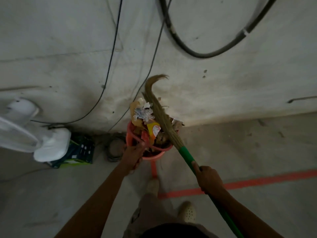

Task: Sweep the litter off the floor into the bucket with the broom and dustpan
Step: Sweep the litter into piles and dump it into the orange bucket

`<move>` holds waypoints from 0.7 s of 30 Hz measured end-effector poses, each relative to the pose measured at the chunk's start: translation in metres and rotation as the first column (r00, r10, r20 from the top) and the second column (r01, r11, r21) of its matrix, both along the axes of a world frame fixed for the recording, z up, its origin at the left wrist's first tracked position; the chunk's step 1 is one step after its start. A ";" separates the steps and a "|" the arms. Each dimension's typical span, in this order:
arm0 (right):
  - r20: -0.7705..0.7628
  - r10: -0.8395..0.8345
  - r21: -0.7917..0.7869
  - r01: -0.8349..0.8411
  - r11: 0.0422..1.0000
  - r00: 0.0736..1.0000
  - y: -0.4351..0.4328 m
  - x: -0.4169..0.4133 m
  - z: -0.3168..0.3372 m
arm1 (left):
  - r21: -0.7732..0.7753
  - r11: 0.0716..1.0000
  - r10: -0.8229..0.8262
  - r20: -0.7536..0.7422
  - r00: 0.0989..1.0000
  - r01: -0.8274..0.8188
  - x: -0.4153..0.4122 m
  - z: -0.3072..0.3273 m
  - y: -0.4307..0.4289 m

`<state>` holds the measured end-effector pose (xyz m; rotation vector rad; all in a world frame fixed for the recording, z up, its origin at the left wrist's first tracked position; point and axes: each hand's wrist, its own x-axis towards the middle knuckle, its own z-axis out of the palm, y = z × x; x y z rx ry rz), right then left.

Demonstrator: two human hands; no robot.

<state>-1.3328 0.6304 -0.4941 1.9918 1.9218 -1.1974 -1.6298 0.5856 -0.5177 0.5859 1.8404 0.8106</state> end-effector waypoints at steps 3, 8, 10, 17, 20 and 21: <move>0.015 0.044 -0.061 -0.043 0.997 0.999 0.011 -0.023 -0.014 | -0.082 0.995 0.065 0.019 0.998 -0.063 -0.021 -0.024 -0.003; 0.047 0.026 -0.147 -0.019 0.989 0.999 0.036 -0.070 -0.051 | -0.245 0.966 0.119 0.124 0.985 -0.085 -0.064 -0.079 0.007; 0.069 -0.002 -0.183 0.015 0.983 0.998 0.047 -0.092 -0.067 | -0.300 0.951 0.120 0.147 0.982 -0.071 -0.083 -0.102 0.019; 0.147 -0.068 -0.315 0.112 0.942 0.987 0.090 -0.168 -0.116 | -0.434 0.900 0.042 0.194 0.980 0.047 -0.145 -0.165 0.081; 0.170 -0.129 -0.352 0.182 0.918 0.977 0.109 -0.191 -0.135 | -0.418 0.906 0.011 0.158 0.987 0.057 -0.163 -0.189 0.120; 0.184 -0.128 -0.347 0.186 0.919 0.975 0.114 -0.195 -0.139 | -0.387 0.922 0.019 0.102 0.995 0.022 -0.170 -0.212 0.130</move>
